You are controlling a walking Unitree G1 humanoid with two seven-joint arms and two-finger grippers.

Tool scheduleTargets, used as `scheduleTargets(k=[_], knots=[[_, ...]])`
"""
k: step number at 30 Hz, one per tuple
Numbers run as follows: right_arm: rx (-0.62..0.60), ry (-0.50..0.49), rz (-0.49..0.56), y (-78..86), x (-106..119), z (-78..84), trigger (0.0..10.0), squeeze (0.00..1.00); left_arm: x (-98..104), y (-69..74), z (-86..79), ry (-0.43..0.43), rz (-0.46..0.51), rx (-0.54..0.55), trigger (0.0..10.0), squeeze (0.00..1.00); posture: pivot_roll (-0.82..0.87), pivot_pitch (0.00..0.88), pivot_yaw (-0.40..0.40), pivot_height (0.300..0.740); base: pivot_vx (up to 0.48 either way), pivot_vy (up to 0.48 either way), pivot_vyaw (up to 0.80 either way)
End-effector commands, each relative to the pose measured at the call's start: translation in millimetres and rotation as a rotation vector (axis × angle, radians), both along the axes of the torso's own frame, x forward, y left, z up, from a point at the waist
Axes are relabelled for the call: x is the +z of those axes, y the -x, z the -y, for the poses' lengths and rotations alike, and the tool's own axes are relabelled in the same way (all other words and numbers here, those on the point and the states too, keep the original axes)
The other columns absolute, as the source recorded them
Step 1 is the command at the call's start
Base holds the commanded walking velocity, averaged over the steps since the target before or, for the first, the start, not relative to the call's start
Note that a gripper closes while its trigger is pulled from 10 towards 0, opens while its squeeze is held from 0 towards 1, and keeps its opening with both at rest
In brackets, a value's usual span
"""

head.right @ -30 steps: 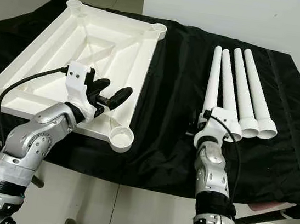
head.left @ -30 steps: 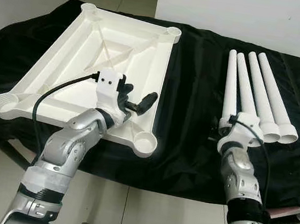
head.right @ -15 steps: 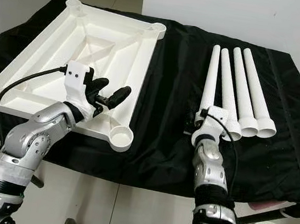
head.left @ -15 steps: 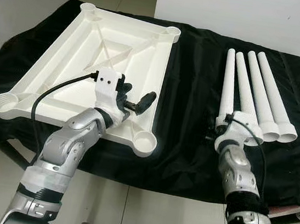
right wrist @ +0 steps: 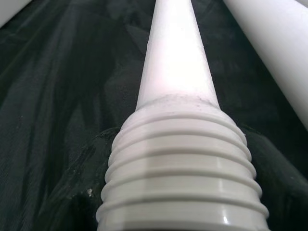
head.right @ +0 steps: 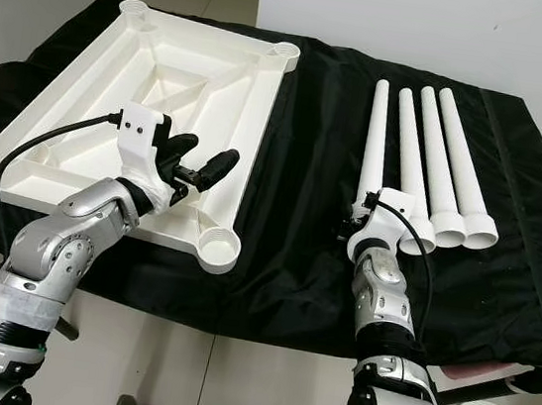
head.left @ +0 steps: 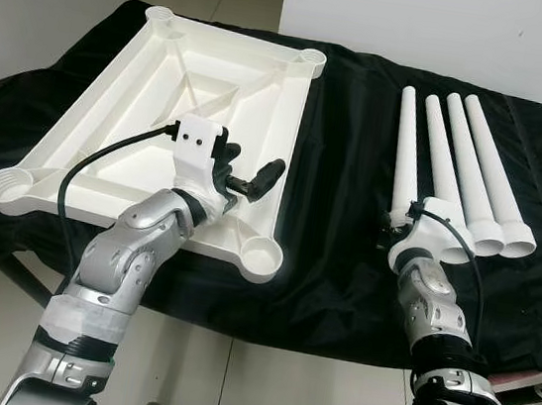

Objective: Building children table

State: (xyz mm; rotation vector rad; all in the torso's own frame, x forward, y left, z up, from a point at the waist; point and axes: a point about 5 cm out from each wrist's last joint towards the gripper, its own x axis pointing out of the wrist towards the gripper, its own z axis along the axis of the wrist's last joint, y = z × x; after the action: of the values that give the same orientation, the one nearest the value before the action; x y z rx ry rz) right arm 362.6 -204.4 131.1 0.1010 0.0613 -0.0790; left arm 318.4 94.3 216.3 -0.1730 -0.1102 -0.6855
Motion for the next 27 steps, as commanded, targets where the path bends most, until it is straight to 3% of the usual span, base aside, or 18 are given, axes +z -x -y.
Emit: scheduleTargets(k=[1,3,4,7,11,15,16,21,22,25,26,27], knots=[[-0.001,0.012,-0.060,5.6,-16.6,0.2,0.0,0.00,-0.9,-3.0,-1.4,-0.010,0.001,0.008,10.0,0.00,0.05,0.108,-0.046,0.740,0.000,0.000,0.00],[-0.006,0.012,-0.061,5.5,-16.6,1.0,0.0,0.00,-0.5,-3.3,-1.3,-0.009,0.002,0.007,10.0,0.00,0.05,0.108,-0.046,0.740,0.000,0.000,0.00],[-0.017,0.033,-0.060,4.8,-16.3,3.3,10.0,0.00,-0.1,-5.2,-0.8,-0.006,0.000,0.007,10.0,0.00,0.04,0.099,-0.045,0.740,0.000,0.000,0.00],[-0.027,0.060,-0.057,4.0,-15.7,5.7,10.0,0.00,0.1,-7.4,-0.1,-0.003,-0.003,0.009,10.0,0.00,0.04,0.099,-0.045,0.740,0.000,0.000,0.00],[-0.111,0.197,0.097,14.9,-7.6,5.2,10.0,0.00,2.2,-7.5,1.0,0.058,-0.017,-0.033,10.0,0.00,0.03,0.086,-0.042,0.740,0.000,0.000,0.00],[-0.112,0.216,0.097,22.3,-13.0,0.8,10.0,0.00,3.3,-8.1,2.1,0.100,-0.032,-0.057,10.0,0.00,0.02,0.082,-0.039,0.740,0.000,0.000,0.00],[-0.100,0.220,0.089,24.0,-15.0,-0.3,10.0,0.00,3.3,-9.5,3.2,0.105,-0.034,-0.060,10.0,1.00,0.02,0.080,-0.043,0.740,0.000,0.000,0.00],[-0.067,0.167,0.158,32.4,-10.9,-5.3,10.0,0.00,4.9,-10.9,3.1,0.149,-0.049,-0.090,10.0,1.00,0.00,0.075,-0.044,0.740,0.000,0.000,0.00],[-0.008,0.084,0.352,45.2,10.0,-11.7,10.0,0.00,7.2,-15.4,4.2,0.185,-0.092,-0.114,10.0,0.90,-0.01,0.064,-0.046,0.740,0.000,0.000,0.00],[0.014,0.078,0.419,50.0,17.9,-13.7,10.0,0.00,8.2,-16.8,5.1,0.196,-0.110,-0.125,10.0,0.90,-0.01,0.064,-0.046,0.740,0.000,0.000,0.00],[0.046,0.065,0.464,52.6,23.2,-16.6,10.0,0.00,9.2,-18.4,6.6,0.206,-0.126,-0.139,10.0,0.48,-0.02,0.056,-0.042,0.740,0.000,0.000,0.00],[0.077,0.049,0.509,55.9,29.4,-19.1,10.0,0.00,10.9,-18.9,9.9,0.229,-0.166,-0.179,10.0,0.00,-0.03,0.049,-0.036,0.740,0.000,0.000,0.00]])
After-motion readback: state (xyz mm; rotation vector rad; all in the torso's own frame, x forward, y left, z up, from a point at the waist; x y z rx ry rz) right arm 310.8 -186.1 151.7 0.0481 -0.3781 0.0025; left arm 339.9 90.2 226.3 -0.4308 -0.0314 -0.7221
